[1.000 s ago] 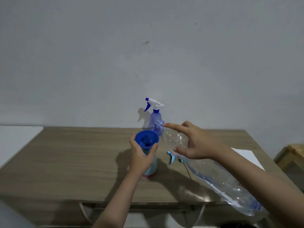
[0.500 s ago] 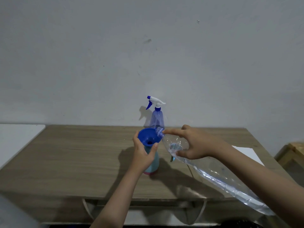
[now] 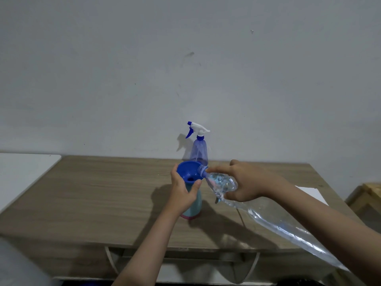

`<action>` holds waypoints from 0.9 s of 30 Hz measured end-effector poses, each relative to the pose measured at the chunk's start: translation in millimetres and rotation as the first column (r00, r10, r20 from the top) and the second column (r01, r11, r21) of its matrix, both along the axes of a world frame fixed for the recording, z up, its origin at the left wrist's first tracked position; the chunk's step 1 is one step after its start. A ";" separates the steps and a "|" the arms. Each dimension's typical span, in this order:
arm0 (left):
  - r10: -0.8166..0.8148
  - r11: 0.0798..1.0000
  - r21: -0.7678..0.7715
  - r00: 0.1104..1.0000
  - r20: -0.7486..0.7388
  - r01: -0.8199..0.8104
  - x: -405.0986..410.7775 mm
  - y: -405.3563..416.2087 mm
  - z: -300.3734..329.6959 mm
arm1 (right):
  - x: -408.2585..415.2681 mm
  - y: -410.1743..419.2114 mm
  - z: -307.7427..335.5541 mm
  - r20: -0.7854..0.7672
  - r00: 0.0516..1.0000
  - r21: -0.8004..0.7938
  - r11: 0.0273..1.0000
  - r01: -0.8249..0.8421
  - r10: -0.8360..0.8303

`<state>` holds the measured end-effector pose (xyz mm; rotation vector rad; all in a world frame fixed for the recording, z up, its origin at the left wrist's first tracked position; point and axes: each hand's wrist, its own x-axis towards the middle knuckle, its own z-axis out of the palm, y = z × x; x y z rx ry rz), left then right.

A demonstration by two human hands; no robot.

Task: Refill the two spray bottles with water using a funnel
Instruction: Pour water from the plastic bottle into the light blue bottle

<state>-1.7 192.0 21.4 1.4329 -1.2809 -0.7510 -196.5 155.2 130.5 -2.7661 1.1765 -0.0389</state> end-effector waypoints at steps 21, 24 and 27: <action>-0.014 1.000 -0.010 1.000 0.013 0.014 2.2 -2.4 -3.5 | -2.1 1.3 10.3 -0.038 0.999 0.006 1.000 -0.004 0.004; -0.018 1.000 -0.012 1.000 0.009 0.018 2.4 -2.7 -3.4 | -2.5 0.5 9.5 -0.038 0.999 -0.011 1.000 -0.021 0.021; -0.025 1.000 -0.014 1.000 0.008 0.025 2.2 -2.0 -2.6 | -3.6 0.5 7.7 -0.034 0.999 -0.019 1.000 -0.020 0.019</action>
